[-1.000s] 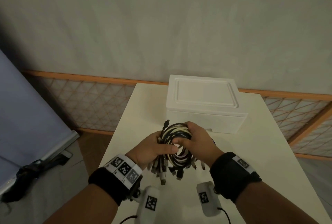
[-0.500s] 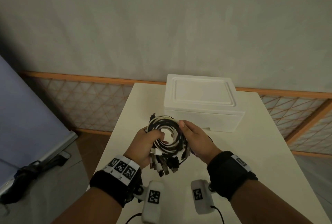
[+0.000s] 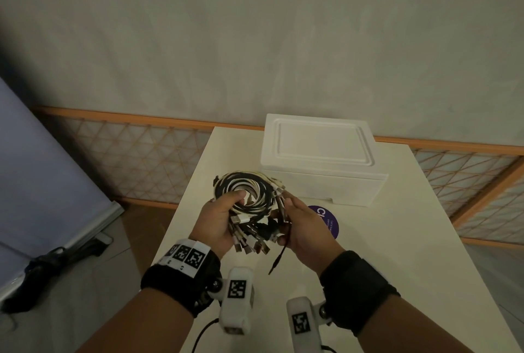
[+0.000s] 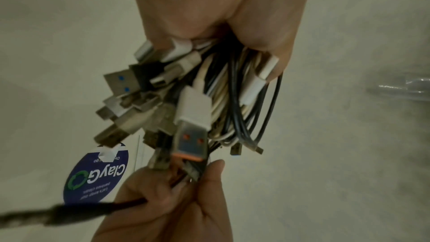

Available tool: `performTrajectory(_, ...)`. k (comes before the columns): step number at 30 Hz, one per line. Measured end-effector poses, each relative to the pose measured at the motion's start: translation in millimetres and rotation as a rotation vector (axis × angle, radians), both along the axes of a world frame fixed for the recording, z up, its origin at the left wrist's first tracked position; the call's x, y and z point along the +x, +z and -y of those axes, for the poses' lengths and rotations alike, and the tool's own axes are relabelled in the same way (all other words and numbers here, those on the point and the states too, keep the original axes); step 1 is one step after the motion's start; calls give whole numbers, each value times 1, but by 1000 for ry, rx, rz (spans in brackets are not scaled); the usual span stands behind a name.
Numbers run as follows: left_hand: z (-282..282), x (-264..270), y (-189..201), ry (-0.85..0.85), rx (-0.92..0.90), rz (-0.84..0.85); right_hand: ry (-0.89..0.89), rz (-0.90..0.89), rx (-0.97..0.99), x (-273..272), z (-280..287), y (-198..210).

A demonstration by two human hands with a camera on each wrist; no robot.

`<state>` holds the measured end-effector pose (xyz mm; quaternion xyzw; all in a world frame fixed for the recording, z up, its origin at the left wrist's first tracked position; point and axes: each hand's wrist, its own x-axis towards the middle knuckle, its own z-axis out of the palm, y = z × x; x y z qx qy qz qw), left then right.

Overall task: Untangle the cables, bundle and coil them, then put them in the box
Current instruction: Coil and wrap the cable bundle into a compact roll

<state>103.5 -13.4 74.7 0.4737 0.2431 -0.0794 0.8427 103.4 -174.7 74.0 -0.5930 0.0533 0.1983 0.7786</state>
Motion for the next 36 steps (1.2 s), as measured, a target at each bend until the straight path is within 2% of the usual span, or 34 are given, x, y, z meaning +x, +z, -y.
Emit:
performTrajectory(5,2,-1,0,40,37,-1,-57,270,-512,-1,-5,1)
performTrajectory(6,3,-1,1,49,46,18,-17,346,-690,0,-3,1)
performTrajectory(8,5,-3,4,71,79,63,216,565,-1151,-2,-4,4)
performTrajectory(9,5,-4,5,89,96,85,309,653,-1311,-2,-5,2)
performTrajectory(13,11,-9,6,108,145,128,403,719,-1463,-1,-6,12)
performTrajectory(15,15,-12,4,104,149,124,525,699,-1475,-4,-8,24)
performTrajectory(17,17,-14,3,126,158,115,563,609,-1377,-5,-9,33)
performTrajectory(19,18,-15,1,148,175,123,508,363,-1109,2,-7,35)
performTrajectory(20,17,-15,0,162,174,129,477,217,-908,6,-6,37)
performTrajectory(22,18,-16,-1,189,139,132,456,70,-600,10,-3,44)
performTrajectory(24,20,-16,-1,193,99,128,486,109,-591,8,-2,49)
performTrajectory(29,22,-19,1,177,12,101,543,330,-867,6,0,34)
performTrajectory(31,22,-21,1,166,-39,78,490,443,-947,4,3,29)
performTrajectory(34,21,-20,3,147,-128,55,347,510,-844,-7,2,24)
performTrajectory(36,21,-18,4,144,-148,48,335,593,-879,-9,1,25)
